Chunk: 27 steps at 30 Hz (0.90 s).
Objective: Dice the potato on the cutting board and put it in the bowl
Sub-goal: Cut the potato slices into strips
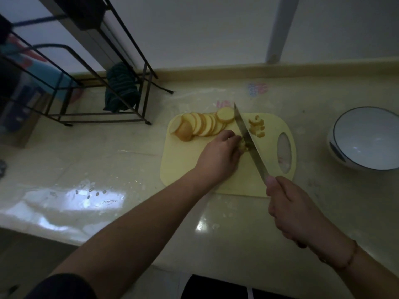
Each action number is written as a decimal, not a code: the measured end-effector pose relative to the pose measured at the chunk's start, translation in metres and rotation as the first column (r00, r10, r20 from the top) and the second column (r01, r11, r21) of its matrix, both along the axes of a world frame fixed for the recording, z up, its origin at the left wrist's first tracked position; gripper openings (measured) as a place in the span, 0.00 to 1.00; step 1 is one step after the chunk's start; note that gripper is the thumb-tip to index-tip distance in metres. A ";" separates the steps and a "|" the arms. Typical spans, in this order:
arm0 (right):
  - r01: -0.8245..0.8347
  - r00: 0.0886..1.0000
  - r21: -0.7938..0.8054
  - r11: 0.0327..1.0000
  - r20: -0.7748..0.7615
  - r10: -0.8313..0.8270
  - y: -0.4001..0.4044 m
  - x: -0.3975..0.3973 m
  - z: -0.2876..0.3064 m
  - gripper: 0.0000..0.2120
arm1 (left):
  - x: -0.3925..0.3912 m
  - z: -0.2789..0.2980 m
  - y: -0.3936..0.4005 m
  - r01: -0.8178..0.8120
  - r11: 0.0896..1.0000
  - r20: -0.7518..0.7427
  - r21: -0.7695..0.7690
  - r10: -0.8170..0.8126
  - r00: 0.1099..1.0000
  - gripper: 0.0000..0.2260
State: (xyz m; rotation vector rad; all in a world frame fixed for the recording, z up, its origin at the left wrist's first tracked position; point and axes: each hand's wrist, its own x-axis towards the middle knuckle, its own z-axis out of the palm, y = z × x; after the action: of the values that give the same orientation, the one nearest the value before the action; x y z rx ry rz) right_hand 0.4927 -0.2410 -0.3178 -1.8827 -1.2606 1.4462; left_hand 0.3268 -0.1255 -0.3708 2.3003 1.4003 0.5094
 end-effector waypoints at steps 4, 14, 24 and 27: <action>-0.024 0.999 0.011 1.000 0.022 0.023 0.001 0.002 0.001 0.26 | -0.002 -0.001 -0.002 0.026 0.999 -0.036 0.030 -0.025 0.999 0.16; -0.003 1.000 0.003 1.000 0.031 0.003 -0.005 0.006 0.002 0.26 | -0.004 0.007 -0.008 0.011 0.993 -0.093 0.121 0.000 0.996 0.14; -0.015 0.999 0.018 1.000 0.048 0.014 -0.006 0.006 0.006 0.25 | -0.012 -0.006 -0.008 0.078 0.969 -0.081 0.235 -0.061 0.995 0.07; -0.013 0.999 0.009 1.000 0.048 0.013 -0.007 0.005 0.005 0.25 | -0.012 -0.006 -0.005 0.075 0.982 -0.075 0.173 -0.063 0.995 0.09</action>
State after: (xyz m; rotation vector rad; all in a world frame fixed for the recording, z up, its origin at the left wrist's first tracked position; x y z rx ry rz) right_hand 0.4982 -0.2478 -0.3123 -1.9168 -1.3016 1.4073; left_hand 0.3153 -0.1303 -0.3766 2.5193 1.3495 0.5575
